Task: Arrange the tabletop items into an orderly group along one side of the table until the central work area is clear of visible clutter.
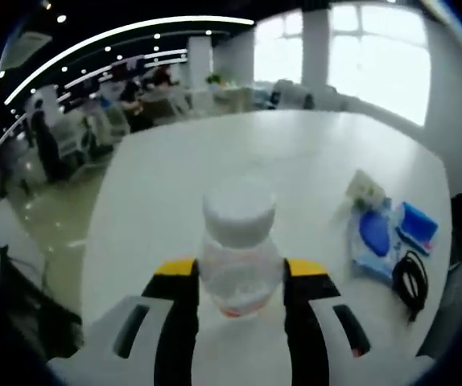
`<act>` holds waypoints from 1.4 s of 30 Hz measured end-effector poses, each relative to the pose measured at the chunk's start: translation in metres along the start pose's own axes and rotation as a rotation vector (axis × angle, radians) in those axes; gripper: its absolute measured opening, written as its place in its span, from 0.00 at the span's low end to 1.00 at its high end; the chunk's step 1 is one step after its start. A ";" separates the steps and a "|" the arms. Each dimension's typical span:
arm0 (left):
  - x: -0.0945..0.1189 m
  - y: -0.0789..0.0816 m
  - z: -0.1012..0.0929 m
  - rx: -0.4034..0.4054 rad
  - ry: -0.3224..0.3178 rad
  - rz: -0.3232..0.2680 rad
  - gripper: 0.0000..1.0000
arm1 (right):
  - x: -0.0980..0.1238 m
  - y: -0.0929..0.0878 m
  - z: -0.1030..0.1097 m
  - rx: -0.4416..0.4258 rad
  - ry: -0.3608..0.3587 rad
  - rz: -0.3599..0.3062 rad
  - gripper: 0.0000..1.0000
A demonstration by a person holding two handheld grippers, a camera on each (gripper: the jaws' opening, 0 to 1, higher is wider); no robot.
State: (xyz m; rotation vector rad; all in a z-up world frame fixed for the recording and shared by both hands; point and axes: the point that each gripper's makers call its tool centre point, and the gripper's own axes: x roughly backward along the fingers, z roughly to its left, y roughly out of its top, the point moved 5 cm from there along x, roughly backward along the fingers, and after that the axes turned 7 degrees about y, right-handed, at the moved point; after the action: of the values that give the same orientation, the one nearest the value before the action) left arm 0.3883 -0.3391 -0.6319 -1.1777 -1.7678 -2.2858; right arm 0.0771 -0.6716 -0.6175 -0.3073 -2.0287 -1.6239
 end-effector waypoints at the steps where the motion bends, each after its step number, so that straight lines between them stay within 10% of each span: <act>1: 0.000 0.000 0.001 0.002 -0.002 -0.001 0.38 | 0.000 0.000 0.000 0.000 0.000 -0.001 0.79; 42: 0.019 0.009 -0.006 -0.074 0.001 -0.068 0.53 | -0.002 0.001 0.005 -0.045 0.045 -0.019 0.92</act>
State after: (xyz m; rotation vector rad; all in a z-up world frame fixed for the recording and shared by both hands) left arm 0.3758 -0.3398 -0.6143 -1.1441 -1.7637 -2.4087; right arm 0.0780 -0.6659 -0.6187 -0.2659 -1.9701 -1.6752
